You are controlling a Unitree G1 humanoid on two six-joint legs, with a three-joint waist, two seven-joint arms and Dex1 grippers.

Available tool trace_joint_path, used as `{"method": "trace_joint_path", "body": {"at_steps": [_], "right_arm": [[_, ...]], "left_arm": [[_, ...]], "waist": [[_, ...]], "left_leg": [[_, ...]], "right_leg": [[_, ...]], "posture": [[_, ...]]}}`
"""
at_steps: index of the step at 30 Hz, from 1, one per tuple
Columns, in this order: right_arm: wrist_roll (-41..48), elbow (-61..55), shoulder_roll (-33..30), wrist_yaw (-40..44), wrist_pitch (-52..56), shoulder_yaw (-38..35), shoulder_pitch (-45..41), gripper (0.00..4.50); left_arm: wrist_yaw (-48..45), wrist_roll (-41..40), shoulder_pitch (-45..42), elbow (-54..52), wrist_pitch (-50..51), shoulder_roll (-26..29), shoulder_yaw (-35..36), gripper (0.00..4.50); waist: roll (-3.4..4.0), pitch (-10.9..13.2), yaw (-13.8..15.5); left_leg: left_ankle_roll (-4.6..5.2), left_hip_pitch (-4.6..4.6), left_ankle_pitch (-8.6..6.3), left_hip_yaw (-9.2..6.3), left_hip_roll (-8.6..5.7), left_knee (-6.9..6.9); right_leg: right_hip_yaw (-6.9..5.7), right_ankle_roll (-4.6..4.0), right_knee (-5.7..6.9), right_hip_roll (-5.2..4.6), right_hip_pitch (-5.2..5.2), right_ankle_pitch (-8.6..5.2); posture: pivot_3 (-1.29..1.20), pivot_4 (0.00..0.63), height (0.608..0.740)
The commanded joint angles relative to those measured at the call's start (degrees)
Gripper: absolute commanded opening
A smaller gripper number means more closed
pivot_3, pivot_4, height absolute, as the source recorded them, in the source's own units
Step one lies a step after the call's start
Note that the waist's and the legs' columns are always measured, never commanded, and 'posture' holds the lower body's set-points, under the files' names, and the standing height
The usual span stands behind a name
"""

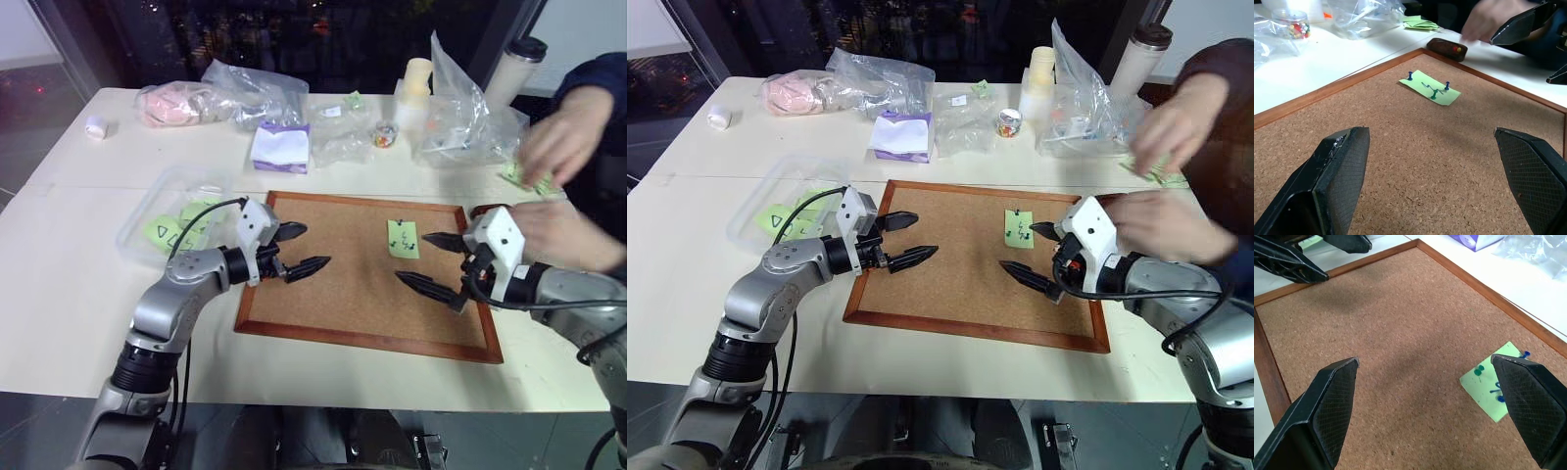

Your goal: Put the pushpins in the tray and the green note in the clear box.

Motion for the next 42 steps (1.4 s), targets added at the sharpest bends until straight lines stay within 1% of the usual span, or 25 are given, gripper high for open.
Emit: {"method": "trace_joint_path", "body": {"at_steps": [1, 8, 18, 32, 34, 36, 40, 42], "right_arm": [[0.1, -1.7, -0.9, 0.2, -0.7, -2.4, 0.0, 4.5], [0.1, -1.6, -0.9, 0.0, -0.6, -2.2, -0.1, 4.5], [-0.1, -1.4, -0.8, -0.1, -0.6, -1.6, -0.3, 4.5], [-1.6, -0.5, -0.9, 0.3, -1.5, -1.4, -0.2, 4.5], [-2.2, 0.1, -0.3, -0.3, -1.6, -1.0, -0.8, 4.5], [-3.1, 1.0, 0.3, -1.3, -1.7, -0.4, -1.9, 4.5], [-6.4, 6.4, 2.4, -6.5, 0.3, 1.7, -7.8, 4.5], [-7.4, 9.1, 3.6, -7.9, 1.7, 3.5, -11.0, 4.5]], "left_arm": [[-0.2, -0.1, -0.7, -1.2, -1.7, -0.7, -0.4, 4.45], [-0.6, -0.8, -0.8, -1.0, -1.7, -1.6, -0.7, 4.45], [-2.2, -0.4, 0.2, -0.8, -2.7, 0.3, -0.4, 4.45], [-2.1, 0.1, -0.2, 0.0, -5.3, -0.8, -1.0, 4.45], [-1.2, 1.0, -0.6, 1.0, -6.3, -1.7, -1.4, 3.92], [-0.2, 2.0, -0.9, 2.3, -7.4, -2.9, -2.0, 3.14], [0.6, 4.9, -1.2, 4.7, -10.4, -6.5, -5.4, 1.06], [1.7, 6.0, -1.9, 6.6, -11.1, -9.3, -7.0, 0.04]], "waist": [[0.0, 0.0, 0.0], [0.0, 0.0, 0.0], [0.0, 0.0, 0.0], [0.0, 0.0, 0.0], [0.0, 0.0, 0.0], [0.0, 0.0, 0.0], [0.01, 0.0, -0.1], [0.01, 0.0, 0.0]], "left_leg": [[0.0, 0.0, 0.0, 0.0, 0.0, 0.0], [0.0, 0.0, 0.0, 0.0, 0.0, 0.0], [0.0, 0.0, 0.0, 0.0, 0.0, 0.0], [0.0, 0.0, 0.0, 0.0, 0.0, 0.0], [0.0, 0.0, 0.0, 0.0, 0.0, 0.0], [0.0, 0.0, 0.0, 0.0, -0.01, 0.01], [0.0, 0.01, 0.0, 0.02, -0.04, 0.03], [0.0, 0.01, 0.0, 0.02, -0.06, 0.05]], "right_leg": [[0.0, 0.0, 0.0, 0.0, 0.0, 0.0], [0.0, 0.0, 0.0, 0.0, 0.0, 0.0], [0.0, 0.0, 0.0, 0.0, 0.0, 0.0], [0.0, 0.0, 0.0, 0.0, 0.0, 0.0], [0.0, 0.0, 0.0, 0.0, 0.0, 0.0], [0.0, 0.0, 0.0, 0.0, 0.01, 0.0], [0.01, 0.0, 0.01, 0.0, 0.01, 0.0], [0.01, 0.0, 0.03, 0.0, 0.01, 0.0]], "posture": [[0.0, 0.15, 0.74], [0.0, 0.15, 0.74], [0.0, 0.15, 0.74], [0.0, 0.15, 0.74], [0.0, 0.15, 0.74], [0.0, 0.15, 0.74], [0.0, 0.15, 0.74], [0.0, 0.15, 0.74]]}}
